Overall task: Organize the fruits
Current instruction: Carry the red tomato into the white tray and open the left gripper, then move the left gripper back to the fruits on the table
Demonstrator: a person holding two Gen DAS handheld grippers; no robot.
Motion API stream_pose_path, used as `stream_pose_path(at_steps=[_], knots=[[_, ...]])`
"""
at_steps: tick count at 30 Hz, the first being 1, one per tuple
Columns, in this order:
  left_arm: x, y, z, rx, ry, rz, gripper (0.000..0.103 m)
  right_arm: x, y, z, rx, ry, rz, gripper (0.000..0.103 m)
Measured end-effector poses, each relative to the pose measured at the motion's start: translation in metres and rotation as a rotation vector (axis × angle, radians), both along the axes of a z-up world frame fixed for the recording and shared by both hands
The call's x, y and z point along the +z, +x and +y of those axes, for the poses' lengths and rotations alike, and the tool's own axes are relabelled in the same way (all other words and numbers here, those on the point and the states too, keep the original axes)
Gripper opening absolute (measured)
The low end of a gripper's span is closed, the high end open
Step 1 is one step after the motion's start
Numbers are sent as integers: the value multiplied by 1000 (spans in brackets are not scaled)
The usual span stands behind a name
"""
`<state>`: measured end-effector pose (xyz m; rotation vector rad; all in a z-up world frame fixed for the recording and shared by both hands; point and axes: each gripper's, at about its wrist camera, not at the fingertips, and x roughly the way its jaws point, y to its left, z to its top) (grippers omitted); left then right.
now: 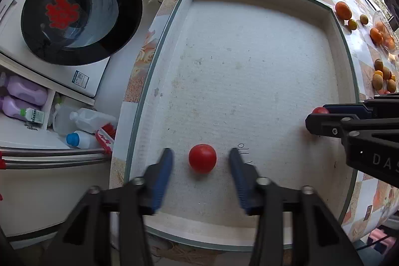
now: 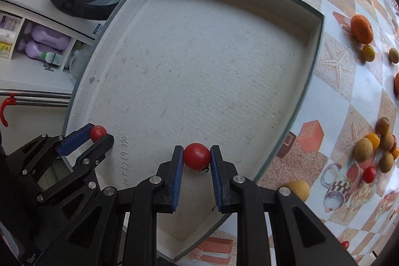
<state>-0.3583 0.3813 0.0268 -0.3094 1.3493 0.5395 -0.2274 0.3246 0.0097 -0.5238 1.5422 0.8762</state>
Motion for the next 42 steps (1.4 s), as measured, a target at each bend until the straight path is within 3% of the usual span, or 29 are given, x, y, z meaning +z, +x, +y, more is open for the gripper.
stream_pose_path(at_steps=[1,3,6,8,10,21,35,42], knots=[[3,-1,0,2,23,-14,83,-3,-1,3,5,-8,3,25],[6,-1,-2,-11,37,-30,83,-4,-2,5,9,-8,6,32],[4,2,0,-17,26,-8,83,-3,0,8,2,-3,-5,61],[3,0,2,-11,16,-7,83,2,5,10,-19,14,-16,68],[5,0,3,-9,10,-5,83,10,10,7,-48,45,-3,82],[26,21,-27,-104,28,-26,83,47,35,-34,-176,110,-44,83],[68,97,-104,-312,36,-117,83,49,85,-179,-459,37,-87,83],[67,146,-145,-386,-3,-134,83,41,113,-248,-598,-15,-100,83]])
